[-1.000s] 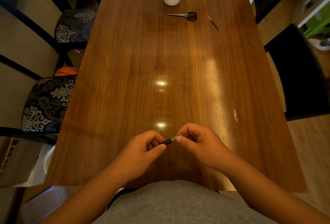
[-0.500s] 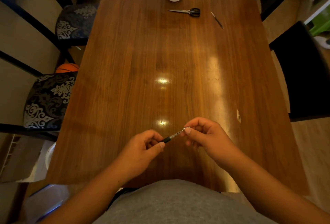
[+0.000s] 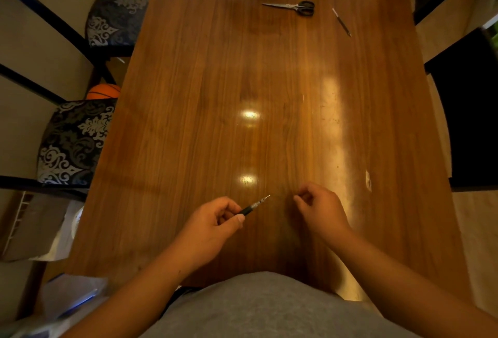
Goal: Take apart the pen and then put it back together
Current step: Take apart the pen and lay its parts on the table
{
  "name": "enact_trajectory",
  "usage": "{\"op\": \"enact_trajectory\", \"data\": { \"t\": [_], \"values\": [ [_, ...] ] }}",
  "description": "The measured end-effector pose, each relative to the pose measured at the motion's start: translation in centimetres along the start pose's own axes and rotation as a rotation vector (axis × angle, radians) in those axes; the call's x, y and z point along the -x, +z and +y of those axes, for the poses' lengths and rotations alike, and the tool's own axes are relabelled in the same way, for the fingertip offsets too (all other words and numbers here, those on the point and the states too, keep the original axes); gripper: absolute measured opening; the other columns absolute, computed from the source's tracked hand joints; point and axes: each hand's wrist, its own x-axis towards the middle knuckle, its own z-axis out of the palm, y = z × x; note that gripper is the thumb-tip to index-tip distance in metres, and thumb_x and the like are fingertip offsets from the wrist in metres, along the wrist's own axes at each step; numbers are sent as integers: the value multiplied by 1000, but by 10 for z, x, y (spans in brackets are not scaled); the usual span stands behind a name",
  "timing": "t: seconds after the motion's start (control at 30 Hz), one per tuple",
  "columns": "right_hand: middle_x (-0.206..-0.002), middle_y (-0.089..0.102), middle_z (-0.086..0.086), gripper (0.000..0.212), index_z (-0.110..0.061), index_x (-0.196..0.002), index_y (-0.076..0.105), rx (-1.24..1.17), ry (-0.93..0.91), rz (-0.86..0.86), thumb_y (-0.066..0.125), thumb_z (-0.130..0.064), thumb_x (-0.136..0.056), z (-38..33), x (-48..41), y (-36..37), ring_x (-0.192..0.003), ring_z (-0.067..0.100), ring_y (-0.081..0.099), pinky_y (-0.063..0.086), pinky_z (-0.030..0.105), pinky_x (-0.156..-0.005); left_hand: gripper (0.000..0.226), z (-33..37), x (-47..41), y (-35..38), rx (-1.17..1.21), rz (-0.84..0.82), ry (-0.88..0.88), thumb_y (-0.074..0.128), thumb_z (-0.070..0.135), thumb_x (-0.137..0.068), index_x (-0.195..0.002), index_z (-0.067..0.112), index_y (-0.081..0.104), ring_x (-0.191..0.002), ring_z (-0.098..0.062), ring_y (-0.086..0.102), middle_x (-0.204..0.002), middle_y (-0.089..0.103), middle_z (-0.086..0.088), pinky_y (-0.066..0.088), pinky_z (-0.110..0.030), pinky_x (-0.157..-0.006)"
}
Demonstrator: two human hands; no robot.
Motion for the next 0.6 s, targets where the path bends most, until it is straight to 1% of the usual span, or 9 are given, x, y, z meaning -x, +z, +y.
{"op": "enact_trajectory", "data": {
  "t": [0.07, 0.17, 0.2, 0.27, 0.37, 0.5, 0.6],
  "values": [
    [-66, 51, -18, 2, -28, -89, 62, 116, -35, -23, 62, -31, -89, 12, -8, 12, -61, 0, 50, 33, 15, -49, 15, -4, -2, 1, 8, 5, -18, 64, 24, -89, -86, 39, 66, -73, -26, 63, -88, 71, -8, 56, -50, -70],
    [-66, 47, -17, 8, -31, -82, 57, 195, -83, -12, 61, -32, -88, 22, -17, 24, -60, 2, 45, 26, 14, -48, 13, -9, -4, 3, 23, 4, -43, 64, 26, -88, -86, 39, 66, -73, -25, 64, -88, 71, -5, 56, -51, -71],
    [-68, 49, -16, 8, -30, -81, 57, 215, -96, 1, 61, -33, -87, 25, -19, 26, -60, 2, 45, 27, 15, -48, 12, -10, -4, 4, 34, 5, -50, 64, 27, -87, -86, 39, 66, -72, -23, 63, -88, 71, -4, 56, -52, -71],
    [-71, 54, -12, 10, -27, -81, 59, 265, -124, 22, 60, -36, -86, 29, -23, 30, -64, 7, 49, 33, 19, -51, 7, -11, -5, 4, 47, 6, -58, 64, 32, -84, -87, 38, 66, -71, -19, 62, -87, 72, -2, 55, -53, -71],
    [-69, 54, -12, 12, -27, -81, 61, 292, -163, 44, 60, -38, -84, 32, -27, 30, -66, 10, 51, 36, 24, -56, 9, -12, -6, 6, 52, 14, -65, 64, 30, -85, -86, 39, 67, -74, -25, 64, -87, 73, -1, 55, -53, -73],
    [-69, 50, -15, 12, -27, -85, 61, 313, -206, 19, 63, -39, -82, 34, -28, 25, -67, 10, 52, 35, 23, -58, 17, -11, -8, 8, 50, 13, -60, 64, 22, -89, -84, 39, 67, -72, -21, 63, -87, 73, -2, 55, -54, -73],
    [-69, 44, -18, 15, -31, -88, 58, 324, -201, 15, 65, -42, -81, 31, -23, 19, -65, 5, 46, 27, 16, -53, 17, -7, -9, 9, 50, -1, -60, 63, 22, -89, -84, 37, 67, -72, -18, 63, -88, 73, -2, 56, -47, -71]
  ]
}}
